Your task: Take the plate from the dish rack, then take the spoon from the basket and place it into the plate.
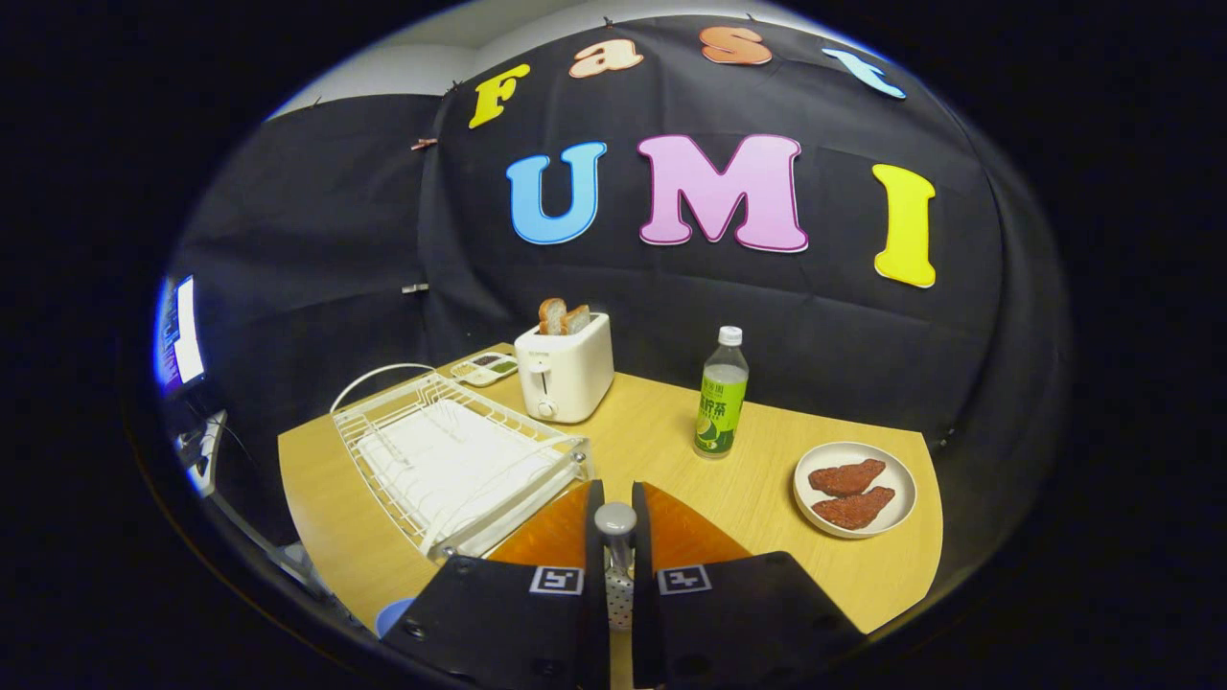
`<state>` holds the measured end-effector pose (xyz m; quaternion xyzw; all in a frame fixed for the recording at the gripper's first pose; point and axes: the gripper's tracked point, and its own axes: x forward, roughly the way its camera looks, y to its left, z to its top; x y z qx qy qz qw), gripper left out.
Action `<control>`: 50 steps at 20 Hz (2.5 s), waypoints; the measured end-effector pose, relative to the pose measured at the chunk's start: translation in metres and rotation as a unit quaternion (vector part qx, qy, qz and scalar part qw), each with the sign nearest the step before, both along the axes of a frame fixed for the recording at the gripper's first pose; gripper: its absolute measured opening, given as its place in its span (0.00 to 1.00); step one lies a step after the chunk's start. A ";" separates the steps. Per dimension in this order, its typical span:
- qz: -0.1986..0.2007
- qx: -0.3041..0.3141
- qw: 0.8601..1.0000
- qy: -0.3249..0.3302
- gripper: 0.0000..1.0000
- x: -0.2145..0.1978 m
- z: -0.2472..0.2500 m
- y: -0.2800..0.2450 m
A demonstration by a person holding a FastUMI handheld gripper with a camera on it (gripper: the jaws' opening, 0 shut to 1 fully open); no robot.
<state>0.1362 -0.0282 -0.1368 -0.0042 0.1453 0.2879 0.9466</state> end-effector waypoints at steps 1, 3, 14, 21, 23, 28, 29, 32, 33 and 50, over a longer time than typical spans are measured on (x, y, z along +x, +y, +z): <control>0.011 0.004 1.000 -0.005 0.13 -0.005 0.011 0.002; 0.034 0.017 0.999 -0.015 0.13 -0.018 0.032 0.009; 0.168 0.008 0.986 -0.012 0.13 -0.123 0.017 0.050; 0.188 -0.042 0.981 -0.001 0.13 -0.149 -0.050 0.059; 0.190 -0.053 0.980 0.013 0.13 -0.153 -0.067 0.061; 0.191 -0.058 0.980 0.015 0.13 -0.165 -0.072 0.055; 0.194 -0.060 0.979 0.020 0.14 -0.169 -0.075 0.055; 0.195 -0.061 0.978 0.047 0.17 -0.182 -0.083 0.051; 0.201 -0.061 0.975 0.067 0.20 -0.190 -0.089 0.050; 0.186 -0.040 0.956 0.225 0.97 -0.215 -0.119 0.069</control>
